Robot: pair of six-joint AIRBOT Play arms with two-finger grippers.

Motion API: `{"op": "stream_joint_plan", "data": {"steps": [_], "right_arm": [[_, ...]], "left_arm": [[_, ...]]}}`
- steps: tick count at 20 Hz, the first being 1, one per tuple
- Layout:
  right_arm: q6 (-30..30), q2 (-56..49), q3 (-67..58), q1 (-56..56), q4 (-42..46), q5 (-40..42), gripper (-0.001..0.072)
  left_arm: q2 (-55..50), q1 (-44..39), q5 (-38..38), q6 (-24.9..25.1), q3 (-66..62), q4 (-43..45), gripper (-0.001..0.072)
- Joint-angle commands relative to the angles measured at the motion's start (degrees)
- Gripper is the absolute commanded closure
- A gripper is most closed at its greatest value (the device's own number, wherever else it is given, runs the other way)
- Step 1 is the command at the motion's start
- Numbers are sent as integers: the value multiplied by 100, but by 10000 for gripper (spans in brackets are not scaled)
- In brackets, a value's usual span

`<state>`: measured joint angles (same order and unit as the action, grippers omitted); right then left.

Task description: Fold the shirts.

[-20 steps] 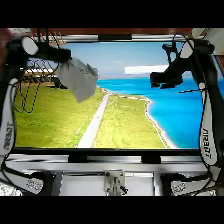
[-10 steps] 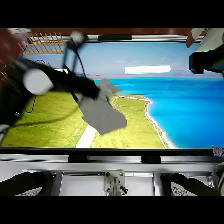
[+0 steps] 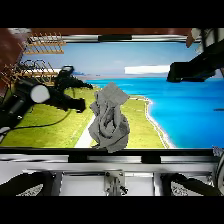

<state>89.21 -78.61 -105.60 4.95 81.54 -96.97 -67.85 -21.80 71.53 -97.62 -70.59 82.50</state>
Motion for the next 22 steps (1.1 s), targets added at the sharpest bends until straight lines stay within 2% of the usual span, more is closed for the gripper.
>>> {"op": "stream_joint_plan", "data": {"steps": [1, 2, 4, 6, 8, 12, 16, 17, 18, 20, 22], "right_arm": [[-142, -669, 592, -365, -1316, -31, 87], [-138, -844, 837, -433, -1552, 50, 87], [-140, -1134, 1294, -402, -1613, 201, 87], [-205, -1375, 1676, -271, -1683, 415, 87], [-216, -1606, 1880, -92, -1816, 699, 87], [-291, -2070, 1888, 238, -2385, 1178, 87], [-337, -2350, 1888, 560, -2664, 1368, 87], [-378, -2396, 1888, 654, -2752, 1416, 87], [-420, -2433, 1888, 761, -2887, 1478, 87], [-490, -2483, 1888, 944, -3110, 1644, 87], [-483, -2538, 1888, 1097, -3134, 1810, 87]], "left_arm": [[352, 1231, 1058, 717, 535, -1139, -12], [461, 1296, 931, 723, 1025, -1425, -12], [601, 1158, 205, 726, 2094, -2273, -13], [560, 713, -789, 992, 2905, -3475, -12], [479, 31, -1558, 1161, 3272, -4286, -11], [177, -1329, -1864, 1165, 3303, -4354, -11], [-136, -1705, -2083, 1145, 3305, -4203, 3], [-221, -1703, -2170, 1145, 3305, -4203, 100], [-286, -1703, -2229, 1150, 3305, -4203, 234], [-330, -1703, -2297, 1156, 3305, -4201, 380], [-319, -1703, -2291, 1331, 3298, -4201, 579]]}}
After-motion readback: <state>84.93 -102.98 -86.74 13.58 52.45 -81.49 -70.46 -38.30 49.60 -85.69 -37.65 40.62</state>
